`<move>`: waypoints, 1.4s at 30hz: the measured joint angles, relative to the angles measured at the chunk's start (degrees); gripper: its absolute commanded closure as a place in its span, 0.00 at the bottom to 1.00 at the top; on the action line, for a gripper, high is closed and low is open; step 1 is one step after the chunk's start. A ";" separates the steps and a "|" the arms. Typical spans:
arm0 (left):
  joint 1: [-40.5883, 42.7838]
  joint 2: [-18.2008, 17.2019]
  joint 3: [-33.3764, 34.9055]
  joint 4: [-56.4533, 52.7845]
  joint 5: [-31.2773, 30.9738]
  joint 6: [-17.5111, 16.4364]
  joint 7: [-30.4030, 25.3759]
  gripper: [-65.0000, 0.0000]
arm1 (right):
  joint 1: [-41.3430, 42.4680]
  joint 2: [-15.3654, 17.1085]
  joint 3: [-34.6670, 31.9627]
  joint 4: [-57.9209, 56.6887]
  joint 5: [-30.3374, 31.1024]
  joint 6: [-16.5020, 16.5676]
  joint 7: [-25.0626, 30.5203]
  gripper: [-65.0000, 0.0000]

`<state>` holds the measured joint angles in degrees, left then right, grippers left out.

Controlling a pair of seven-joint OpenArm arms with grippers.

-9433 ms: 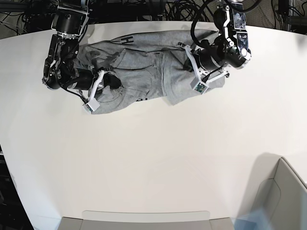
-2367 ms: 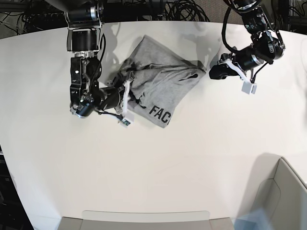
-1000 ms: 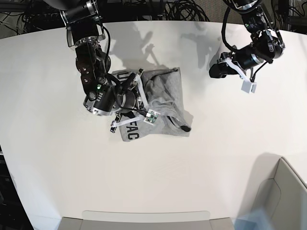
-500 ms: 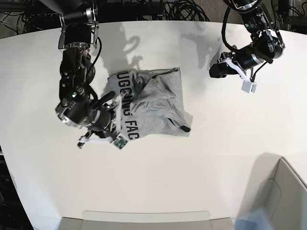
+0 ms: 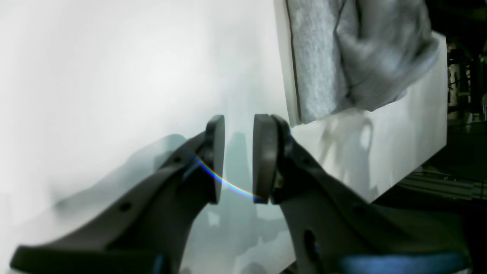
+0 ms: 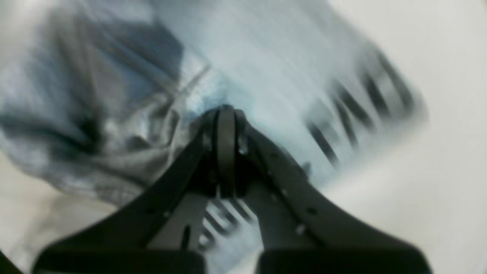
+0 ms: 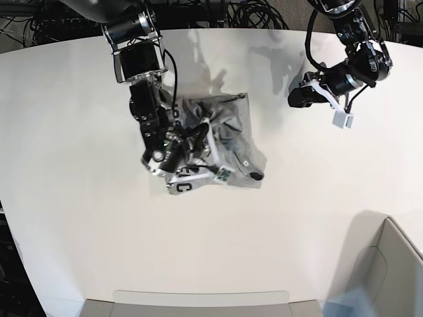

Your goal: Fold the T-shirt properly

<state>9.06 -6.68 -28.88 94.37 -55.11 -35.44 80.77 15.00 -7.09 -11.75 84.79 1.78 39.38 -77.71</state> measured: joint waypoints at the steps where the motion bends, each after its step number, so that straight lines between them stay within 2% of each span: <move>1: 0.00 0.02 0.00 0.00 0.04 0.02 0.02 0.79 | -0.50 -0.55 -3.10 -0.02 0.46 0.02 -0.04 1.00; 6: 0.00 0.02 0.00 0.00 0.02 0.00 0.02 0.79 | -1.22 -1.22 -18.93 0.22 3.76 0.00 0.07 1.00; 8: 0.00 0.02 0.00 0.00 0.00 0.00 0.02 0.79 | -1.55 -1.51 -20.90 0.57 5.70 0.00 0.70 1.00; 11: 0.00 0.04 -0.15 0.00 0.11 0.00 0.00 0.79 | -1.05 -1.05 -19.32 4.22 4.48 0.00 0.13 1.00; 15: 0.02 -0.02 -0.31 0.02 0.22 0.33 0.02 0.79 | 2.19 -1.33 -5.40 6.75 4.39 0.00 0.61 1.00; 18: -0.13 -0.04 0.11 2.34 0.96 6.69 0.17 0.90 | 6.05 -0.02 5.97 6.10 0.66 0.00 0.44 1.00; 20: -0.98 -0.37 2.99 6.86 1.36 11.04 0.04 1.00 | 7.93 1.14 10.16 4.61 -4.94 0.00 0.24 1.00; 23: -5.20 -0.48 10.49 11.63 -0.24 16.79 -0.68 1.00 | 7.63 2.73 10.75 4.17 -10.45 0.00 6.86 1.00; 25: -6.86 -0.31 15.65 12.13 -0.31 20.96 -1.05 1.00 | 6.58 2.64 10.67 4.17 -13.64 0.00 13.18 1.00; 27: -7.54 -0.37 20.76 12.11 0.33 25.20 -0.02 1.00 | 5.38 2.60 10.43 4.17 -18.14 0.00 16.98 1.00; 31: -9.27 -0.81 32.57 12.04 6.14 31.69 -0.85 1.00 | 2.89 2.73 7.10 3.06 -24.28 0.00 22.75 1.00; 35: -8.92 -1.09 44.74 11.91 17.90 33.16 -1.27 1.00 | 2.64 2.40 6.62 -3.37 -29.11 0.00 27.12 1.00; 37: -9.03 -0.96 49.03 11.52 21.03 32.94 -1.64 1.00 | 2.75 2.95 6.75 -7.58 -30.75 0.00 29.14 1.00; 42: -9.05 -1.16 49.35 4.13 26.69 32.92 -2.80 1.00 | 2.64 3.28 6.47 -14.19 -33.53 0.00 31.76 1.00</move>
<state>0.01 -7.84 20.47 98.50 -28.42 -2.52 77.97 17.65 -3.81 -5.28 70.61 -31.75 39.38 -45.95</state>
